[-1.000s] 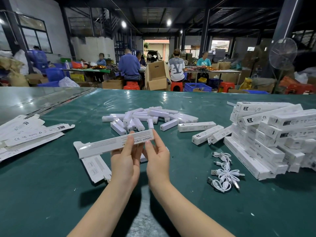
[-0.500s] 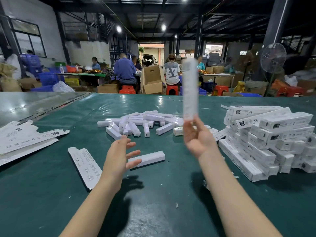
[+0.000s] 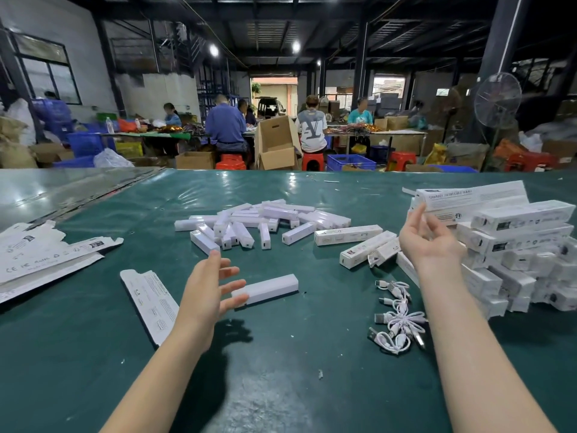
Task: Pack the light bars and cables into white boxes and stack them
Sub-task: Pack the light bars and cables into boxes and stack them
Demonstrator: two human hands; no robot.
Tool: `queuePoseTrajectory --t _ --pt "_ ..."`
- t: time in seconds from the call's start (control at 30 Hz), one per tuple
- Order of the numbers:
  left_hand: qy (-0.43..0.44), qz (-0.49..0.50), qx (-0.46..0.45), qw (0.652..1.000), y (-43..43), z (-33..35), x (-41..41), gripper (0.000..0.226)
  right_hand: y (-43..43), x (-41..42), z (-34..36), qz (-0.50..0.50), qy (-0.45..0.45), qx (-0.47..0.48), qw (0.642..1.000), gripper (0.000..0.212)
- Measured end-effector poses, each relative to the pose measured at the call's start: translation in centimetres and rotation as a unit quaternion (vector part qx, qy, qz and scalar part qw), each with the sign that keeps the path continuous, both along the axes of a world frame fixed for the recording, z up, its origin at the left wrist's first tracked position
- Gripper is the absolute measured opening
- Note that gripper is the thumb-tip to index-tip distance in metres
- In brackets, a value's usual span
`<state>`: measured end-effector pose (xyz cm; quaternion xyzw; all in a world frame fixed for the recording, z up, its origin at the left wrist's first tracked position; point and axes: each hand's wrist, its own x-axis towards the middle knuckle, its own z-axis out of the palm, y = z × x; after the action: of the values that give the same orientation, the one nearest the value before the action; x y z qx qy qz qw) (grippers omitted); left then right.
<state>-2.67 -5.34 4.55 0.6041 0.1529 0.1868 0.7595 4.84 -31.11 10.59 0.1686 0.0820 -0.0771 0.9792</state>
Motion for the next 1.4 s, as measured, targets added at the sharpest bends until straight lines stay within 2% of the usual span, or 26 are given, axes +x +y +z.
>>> queuePoseTrajectory --t 0.03,0.07,0.1,0.13,0.17,0.2,0.27,0.33,0.4,0.47,0.5,0.57,0.63,0.67,0.7,0.73,0.8,0.87,0.97,1.07,1.17,1.23,1.33,1.4 --pt "0.012 0.014 0.054 0.998 0.3 -0.2 0.0 0.024 0.4 -0.1 -0.1 0.015 -0.005 -0.02 1.0 0.036" --pt "0.037 0.041 0.154 0.987 1.0 -0.6 0.1 0.017 0.8 -0.2 -0.2 0.034 -0.011 -0.038 0.999 0.03" --pt "0.084 0.082 0.285 0.951 1.9 -1.1 0.2 0.013 1.3 -0.4 -0.1 0.052 -0.01 -0.05 0.997 0.023" --pt "0.145 0.119 0.413 0.891 2.9 -1.8 0.2 0.019 1.9 -0.5 0.0 0.068 -0.005 -0.061 0.996 0.018" --pt "0.212 0.145 0.496 0.829 3.8 -2.5 0.2 0.031 2.5 -0.6 0.0 0.08 0.001 -0.075 0.994 0.017" --pt "0.279 0.148 0.527 0.789 4.5 -2.9 0.0 0.039 3.1 -0.7 -0.1 0.089 0.005 -0.096 0.991 0.019" --pt "0.362 0.121 0.526 0.76 4.9 -3.2 -0.3 0.044 4.4 -0.8 -0.2 0.107 0.005 -0.154 0.982 0.022" --pt "0.355 0.1 0.523 0.768 4.8 -3.2 -0.3 0.046 5.8 -1.0 -0.7 0.133 0.0 -0.214 0.968 0.021" --pt "0.272 0.089 0.492 0.823 4.4 -3.1 -0.1 0.057 7.2 -1.0 -1.5 0.165 -0.004 -0.283 0.945 0.02" --pt "0.168 0.084 0.435 0.881 4.0 -2.7 -0.3 0.072 8.6 -1.2 -2.3 0.204 -0.019 -0.39 0.898 0.019" --pt "0.114 0.093 0.418 0.896 3.7 -2.3 -0.4 0.076 9.3 -1.4 -2.6 0.22 -0.034 -0.462 0.858 0.019" --pt "0.016 0.07 0.39 0.918 2.6 -1.4 -0.9 0.077 10.5 -1.7 -3.4 0.232 -0.089 -0.622 0.743 0.017" --pt "-0.052 -0.035 0.319 0.946 0.8 -0.2 -1.5 0.073 11.4 -2.1 -4.4 0.244 -0.183 -0.723 0.619 0.019" --pt "-0.075 -0.086 0.282 0.953 0.0 -0.2 -1.6 0.069 11.7 -2.2 -4.9 0.264 -0.239 -0.737 0.575 0.026" --pt "-0.089 -0.122 0.258 0.954 -0.8 -0.3 -1.7 0.065 11.8 -2.3 -5.6 0.289 -0.289 -0.729 0.549 0.032" --pt "-0.096 -0.142 0.252 0.952 -1.3 -0.4 -1.7 0.059 11.9 -2.4 -6.3 0.314 -0.321 -0.709 0.544 0.034" --pt "-0.103 -0.16 0.262 0.946 -1.8 -0.5 -1.8 0.048 11.8 -2.7 -7.2 0.327 -0.323 -0.682 0.569 0.03" --pt "-0.097 -0.164 0.268 0.944 -1.7 -0.7 -1.8 0.047 11.7 -2.5 -8.0 0.318 -0.285 -0.67 0.607 0.031" --pt "-0.095 -0.143 0.333 0.927 -1.4 -0.7 -1.9 0.04 11.4 -2.2 -8.8 0.315 -0.247 -0.636 0.66 0.03" --pt "-0.101 -0.107 0.355 0.923 -1.1 -0.8 -1.7 0.033 11.3 -1.9 -8.7 0.291 -0.207 -0.616 0.703 0.028" --pt "-0.076 -0.067 0.315 0.944 -0.6 -0.8 -1.4 0.022 10.7 -1.2 -8.9 0.266 -0.138 -0.564 0.77 0.02" --pt "-0.063 -0.077 0.26 0.961 -0.5 -0.8 -1.2 0.015 10.4 -1.1 -8.8 0.268 -0.122 -0.529 0.796 0.023" --pt "-0.07 -0.097 0.198 0.973 -1.0 -0.8 -1.1 0.017 10.3 -1.1 -8.7 0.271 -0.148 -0.486 0.818 0.048" --pt "-0.082 -0.103 0.164 0.978 -1.3 -0.8 -1.0 0.019 10.2 -0.9 -8.8 0.275 -0.187 -0.467 0.82 0.063"
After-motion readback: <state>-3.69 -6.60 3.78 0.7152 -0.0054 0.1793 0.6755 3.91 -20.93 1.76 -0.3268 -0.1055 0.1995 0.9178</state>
